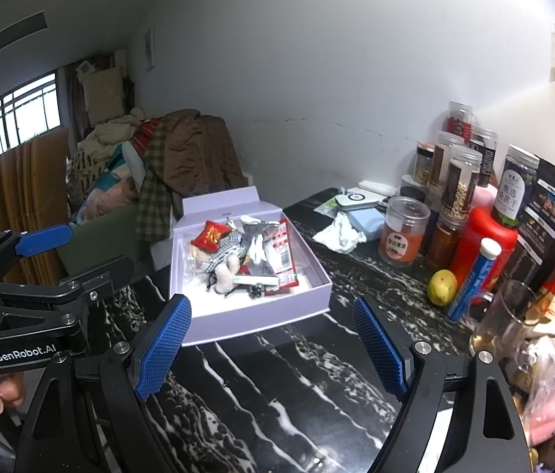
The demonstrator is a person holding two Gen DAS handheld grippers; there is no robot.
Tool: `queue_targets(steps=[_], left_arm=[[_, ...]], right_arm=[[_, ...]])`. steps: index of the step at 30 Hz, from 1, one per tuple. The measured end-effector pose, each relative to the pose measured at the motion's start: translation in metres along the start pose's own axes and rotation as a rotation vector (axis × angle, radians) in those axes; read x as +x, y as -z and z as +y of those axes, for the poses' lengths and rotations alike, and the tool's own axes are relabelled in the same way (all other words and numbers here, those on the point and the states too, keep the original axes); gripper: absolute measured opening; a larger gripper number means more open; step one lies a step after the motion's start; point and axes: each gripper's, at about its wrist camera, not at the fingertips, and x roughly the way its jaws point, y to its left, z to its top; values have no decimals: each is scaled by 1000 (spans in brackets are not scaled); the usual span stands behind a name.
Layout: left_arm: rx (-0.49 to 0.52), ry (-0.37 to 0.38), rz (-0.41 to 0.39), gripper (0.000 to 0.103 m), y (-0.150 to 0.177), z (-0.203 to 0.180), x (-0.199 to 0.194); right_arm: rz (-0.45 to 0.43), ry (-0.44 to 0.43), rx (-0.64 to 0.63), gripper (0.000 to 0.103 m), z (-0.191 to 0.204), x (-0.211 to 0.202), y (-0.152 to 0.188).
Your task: Organize soft objects
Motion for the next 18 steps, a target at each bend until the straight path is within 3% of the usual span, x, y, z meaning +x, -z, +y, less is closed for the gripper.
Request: queue_targets(steps=[18], left_arm=[[2,8,10,95,4,-2,0]], right_arm=[[2,4,9,85,-4,-4,2]])
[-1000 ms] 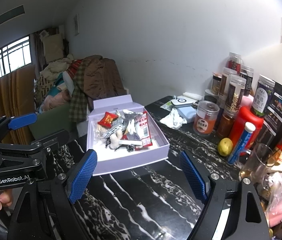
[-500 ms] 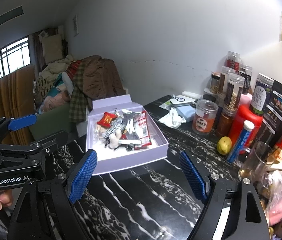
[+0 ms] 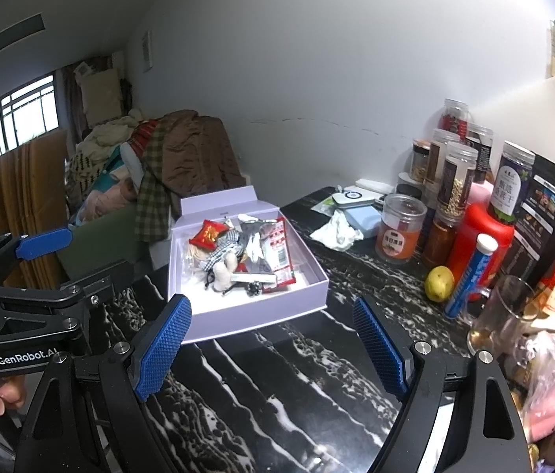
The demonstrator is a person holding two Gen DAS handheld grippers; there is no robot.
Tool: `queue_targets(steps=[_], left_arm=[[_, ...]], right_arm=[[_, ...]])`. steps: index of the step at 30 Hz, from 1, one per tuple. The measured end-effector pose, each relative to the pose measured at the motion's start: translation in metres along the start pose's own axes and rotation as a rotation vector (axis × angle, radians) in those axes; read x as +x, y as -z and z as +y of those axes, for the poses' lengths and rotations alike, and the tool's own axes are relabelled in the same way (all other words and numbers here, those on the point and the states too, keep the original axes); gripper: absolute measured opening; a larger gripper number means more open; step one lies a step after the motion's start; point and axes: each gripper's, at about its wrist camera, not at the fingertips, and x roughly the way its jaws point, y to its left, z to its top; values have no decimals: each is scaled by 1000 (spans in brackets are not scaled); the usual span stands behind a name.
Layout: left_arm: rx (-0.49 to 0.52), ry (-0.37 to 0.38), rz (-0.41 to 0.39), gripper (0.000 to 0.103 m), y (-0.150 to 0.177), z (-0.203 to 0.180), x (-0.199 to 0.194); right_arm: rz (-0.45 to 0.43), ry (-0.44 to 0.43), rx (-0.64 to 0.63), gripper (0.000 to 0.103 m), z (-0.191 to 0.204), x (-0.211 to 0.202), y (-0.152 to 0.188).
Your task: Organize soft objects
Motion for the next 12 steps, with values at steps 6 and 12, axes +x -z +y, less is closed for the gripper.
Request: queue_targets(steps=[6,12], left_arm=[[-1,-4,6,95,4,-2,-1],[6,-20,15,95,5,-5,1]], right_arm=[[5,0,12,85,-2,-2,5],[5,5,24,85,-6,-4,9]])
